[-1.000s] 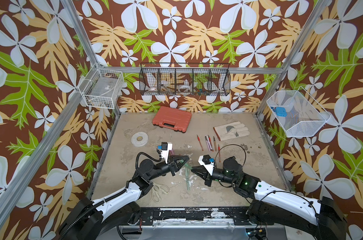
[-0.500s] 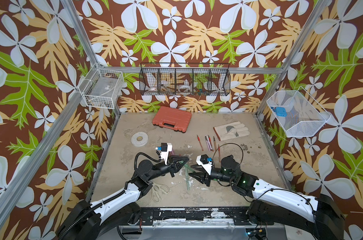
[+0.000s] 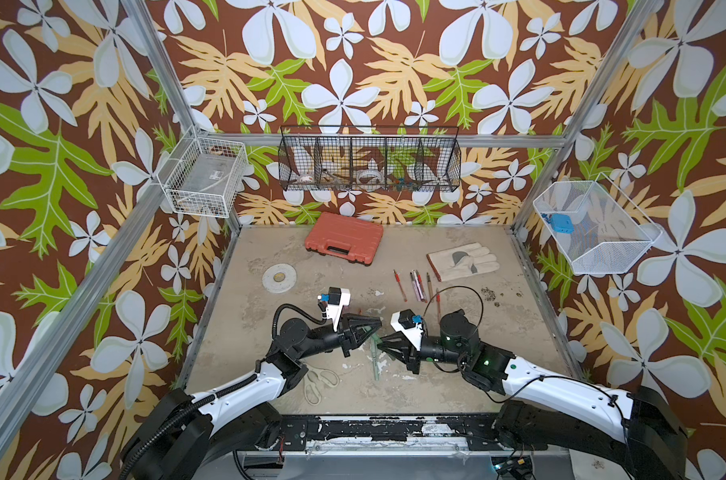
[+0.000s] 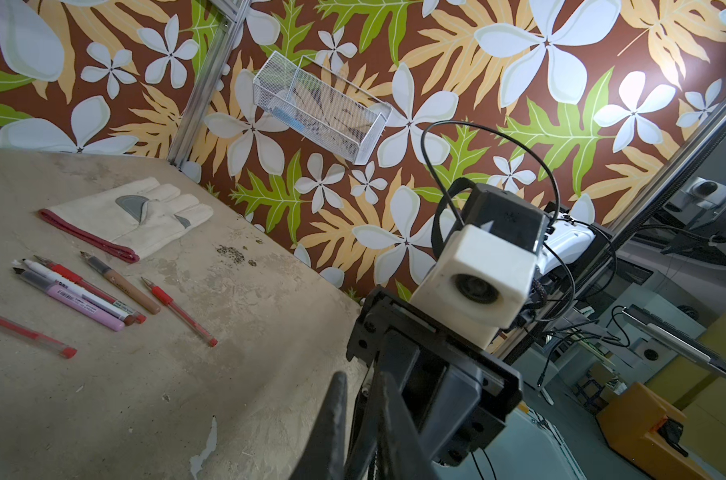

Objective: Open the pen caps
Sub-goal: 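Close the left gripper on the dark green cap while the right holds the body, then pull the right gripper down away from the left gripper to remove the cap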

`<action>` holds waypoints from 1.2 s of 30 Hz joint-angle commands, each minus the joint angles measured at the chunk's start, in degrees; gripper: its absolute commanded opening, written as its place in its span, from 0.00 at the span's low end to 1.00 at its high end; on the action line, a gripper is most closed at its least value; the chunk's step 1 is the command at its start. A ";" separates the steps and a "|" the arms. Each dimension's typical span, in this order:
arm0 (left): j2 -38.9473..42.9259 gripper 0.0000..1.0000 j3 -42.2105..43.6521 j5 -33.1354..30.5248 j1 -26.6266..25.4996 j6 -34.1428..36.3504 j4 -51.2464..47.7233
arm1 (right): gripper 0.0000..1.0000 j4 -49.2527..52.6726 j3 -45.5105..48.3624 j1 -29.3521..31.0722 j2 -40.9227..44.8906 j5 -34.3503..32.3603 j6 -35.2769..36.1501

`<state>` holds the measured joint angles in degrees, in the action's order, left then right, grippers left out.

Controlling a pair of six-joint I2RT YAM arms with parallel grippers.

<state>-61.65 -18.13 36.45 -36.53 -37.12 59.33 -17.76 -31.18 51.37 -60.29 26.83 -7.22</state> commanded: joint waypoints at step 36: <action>-2.47 0.00 -0.96 0.56 -2.05 0.03 3.01 | 0.36 -2.73 0.40 0.13 -0.77 -1.09 -0.78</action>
<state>-63.99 -18.44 35.44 -38.41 -37.23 59.86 -19.22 -30.17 51.42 -60.80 24.29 -7.51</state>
